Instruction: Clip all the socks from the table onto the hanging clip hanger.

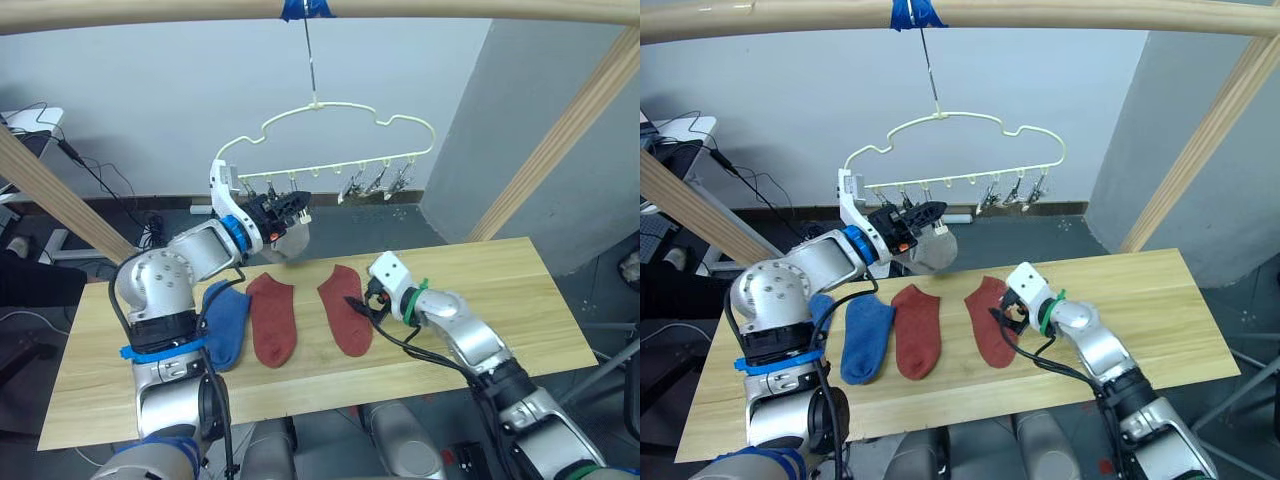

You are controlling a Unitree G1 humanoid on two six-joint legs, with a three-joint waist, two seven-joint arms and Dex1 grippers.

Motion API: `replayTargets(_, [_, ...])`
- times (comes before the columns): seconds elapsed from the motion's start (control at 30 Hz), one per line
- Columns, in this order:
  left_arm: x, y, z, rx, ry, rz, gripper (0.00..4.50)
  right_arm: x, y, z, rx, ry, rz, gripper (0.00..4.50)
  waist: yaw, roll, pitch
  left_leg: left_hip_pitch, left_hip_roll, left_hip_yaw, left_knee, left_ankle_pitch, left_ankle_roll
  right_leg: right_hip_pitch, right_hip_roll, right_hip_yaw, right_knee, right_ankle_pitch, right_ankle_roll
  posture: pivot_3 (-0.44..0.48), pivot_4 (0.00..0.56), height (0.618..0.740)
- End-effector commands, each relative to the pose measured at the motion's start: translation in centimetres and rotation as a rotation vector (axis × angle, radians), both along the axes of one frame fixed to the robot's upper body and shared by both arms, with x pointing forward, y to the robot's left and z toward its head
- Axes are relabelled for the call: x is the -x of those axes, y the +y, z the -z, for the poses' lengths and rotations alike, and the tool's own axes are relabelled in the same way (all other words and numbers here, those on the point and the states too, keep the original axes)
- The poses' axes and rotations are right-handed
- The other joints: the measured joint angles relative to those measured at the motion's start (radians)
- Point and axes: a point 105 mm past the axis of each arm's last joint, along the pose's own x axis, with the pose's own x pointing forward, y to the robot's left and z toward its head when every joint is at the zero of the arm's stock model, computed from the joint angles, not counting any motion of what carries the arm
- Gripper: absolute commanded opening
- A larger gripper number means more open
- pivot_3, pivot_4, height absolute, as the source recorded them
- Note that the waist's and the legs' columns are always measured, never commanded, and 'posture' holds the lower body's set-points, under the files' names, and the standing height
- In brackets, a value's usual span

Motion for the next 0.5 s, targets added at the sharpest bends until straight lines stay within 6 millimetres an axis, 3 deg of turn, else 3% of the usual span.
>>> replayTargets(0.03, [0.5, 0.0, -0.3, 0.043, 0.046, 0.02, 0.32, -1.1, 0.8, 0.4, 0.001, -0.007, 0.005, 4.5, -0.001, 0.0, 0.0, 0.0, 0.0, 0.0, 0.0, 0.0, 0.0, 0.0, 0.0, 0.0, 0.0, 0.0, 0.0, -0.136, 0.215, 0.74])
replayTargets(0.37, [1.0, 0.6, -0.5, 0.04, 0.062, -0.004, 0.32, -1.5, 1.9, 4.8, 0.109, 0.089, -0.015, 4.5, 0.001, -0.001, 0.0, 0.002, 0.0, 0.0, 0.0, 0.0, 0.0, 0.001, 0.0, 0.0, 0.0, 0.0, 0.0, -0.11, 0.227, 0.74])
replayTargets(0.5, [1.1, 1.2, -0.1, 0.021, 0.062, -0.026, 0.32, -0.8, 1.5, 5.6, 0.111, 0.122, -0.031, 3.5, 0.001, -0.001, -0.001, 0.008, 0.0, -0.001, -0.001, 0.0, 0.0, 0.009, 0.0, 0.0, -0.001, 0.0, 0.0, -0.098, 0.225, 0.74])
